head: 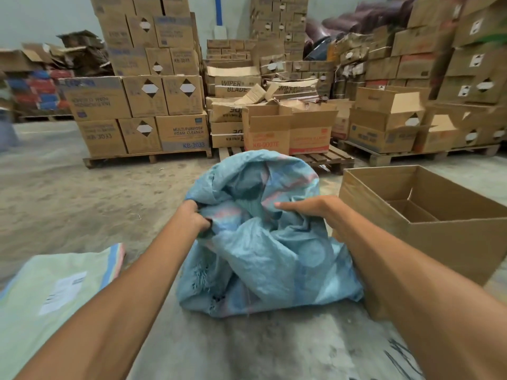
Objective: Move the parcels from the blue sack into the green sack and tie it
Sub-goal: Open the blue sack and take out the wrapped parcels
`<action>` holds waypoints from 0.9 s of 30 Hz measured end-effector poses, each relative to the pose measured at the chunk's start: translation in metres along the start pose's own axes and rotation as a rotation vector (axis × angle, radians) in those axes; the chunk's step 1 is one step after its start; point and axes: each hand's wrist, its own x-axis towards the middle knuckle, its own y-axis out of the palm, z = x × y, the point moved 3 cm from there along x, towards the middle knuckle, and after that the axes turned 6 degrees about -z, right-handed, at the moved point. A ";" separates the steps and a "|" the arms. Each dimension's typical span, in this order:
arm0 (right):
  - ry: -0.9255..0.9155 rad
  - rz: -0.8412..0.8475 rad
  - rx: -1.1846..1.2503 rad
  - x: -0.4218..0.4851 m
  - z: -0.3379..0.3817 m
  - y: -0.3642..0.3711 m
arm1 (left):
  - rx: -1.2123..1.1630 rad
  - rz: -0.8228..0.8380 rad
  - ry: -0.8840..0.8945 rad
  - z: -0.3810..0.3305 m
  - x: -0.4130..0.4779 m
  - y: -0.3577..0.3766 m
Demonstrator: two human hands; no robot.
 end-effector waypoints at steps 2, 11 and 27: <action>0.037 0.096 0.051 0.006 -0.008 0.016 | -0.006 -0.095 0.012 -0.015 0.031 -0.004; 0.093 0.063 0.834 0.038 -0.043 -0.003 | 0.382 0.036 -0.015 -0.044 0.011 -0.059; 0.133 0.082 0.728 -0.055 -0.056 0.052 | 0.349 0.066 0.203 -0.020 -0.017 -0.032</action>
